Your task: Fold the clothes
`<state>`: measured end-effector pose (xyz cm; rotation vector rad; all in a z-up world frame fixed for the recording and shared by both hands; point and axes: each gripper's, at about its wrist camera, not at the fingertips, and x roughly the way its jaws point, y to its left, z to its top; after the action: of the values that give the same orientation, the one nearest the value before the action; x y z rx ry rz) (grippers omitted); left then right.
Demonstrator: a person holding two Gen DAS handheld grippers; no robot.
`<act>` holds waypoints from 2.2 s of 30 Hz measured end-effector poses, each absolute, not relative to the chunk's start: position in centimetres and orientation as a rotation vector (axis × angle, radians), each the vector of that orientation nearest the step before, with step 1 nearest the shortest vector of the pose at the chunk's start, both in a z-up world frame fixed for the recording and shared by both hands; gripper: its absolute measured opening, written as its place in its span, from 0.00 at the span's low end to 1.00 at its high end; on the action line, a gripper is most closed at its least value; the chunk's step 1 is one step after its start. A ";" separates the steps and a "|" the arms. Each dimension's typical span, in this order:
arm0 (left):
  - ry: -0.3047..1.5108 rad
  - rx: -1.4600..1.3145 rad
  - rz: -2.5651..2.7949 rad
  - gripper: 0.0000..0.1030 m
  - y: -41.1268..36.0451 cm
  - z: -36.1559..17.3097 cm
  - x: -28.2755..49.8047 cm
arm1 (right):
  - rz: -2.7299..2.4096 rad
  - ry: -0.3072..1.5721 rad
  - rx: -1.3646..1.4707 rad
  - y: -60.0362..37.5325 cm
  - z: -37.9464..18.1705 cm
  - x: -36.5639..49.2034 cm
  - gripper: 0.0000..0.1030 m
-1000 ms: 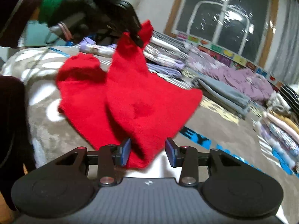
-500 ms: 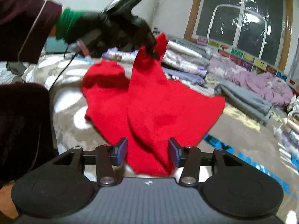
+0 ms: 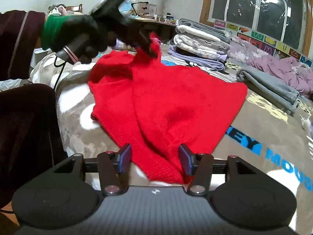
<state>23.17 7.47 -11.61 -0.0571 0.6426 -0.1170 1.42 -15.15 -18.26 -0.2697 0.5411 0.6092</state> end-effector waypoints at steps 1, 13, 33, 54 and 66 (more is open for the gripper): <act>0.621 -0.069 -0.087 0.33 7.9 -11.1 23.1 | 0.613 0.544 -0.260 -15.3 -18.1 1.3 0.53; 0.676 -0.061 -0.357 0.33 -5.2 -9.4 31.0 | 0.570 0.405 -0.204 -15.4 -18.3 3.2 0.53; 0.811 -0.161 -0.385 0.07 -10.9 -14.7 38.1 | 0.704 0.566 -0.014 -17.7 -19.1 5.6 0.65; 0.728 -0.019 -0.395 0.38 -11.5 -10.7 35.1 | 0.713 0.570 -0.026 -17.5 -19.1 5.6 0.66; 0.601 -0.322 -0.155 0.45 6.4 -6.9 19.8 | 0.661 0.451 -0.092 -18.1 -16.8 2.9 0.63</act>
<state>19.80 6.37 -6.94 -0.3216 0.6007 -0.1548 2.92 -18.11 -16.79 -0.0918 0.4514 0.6606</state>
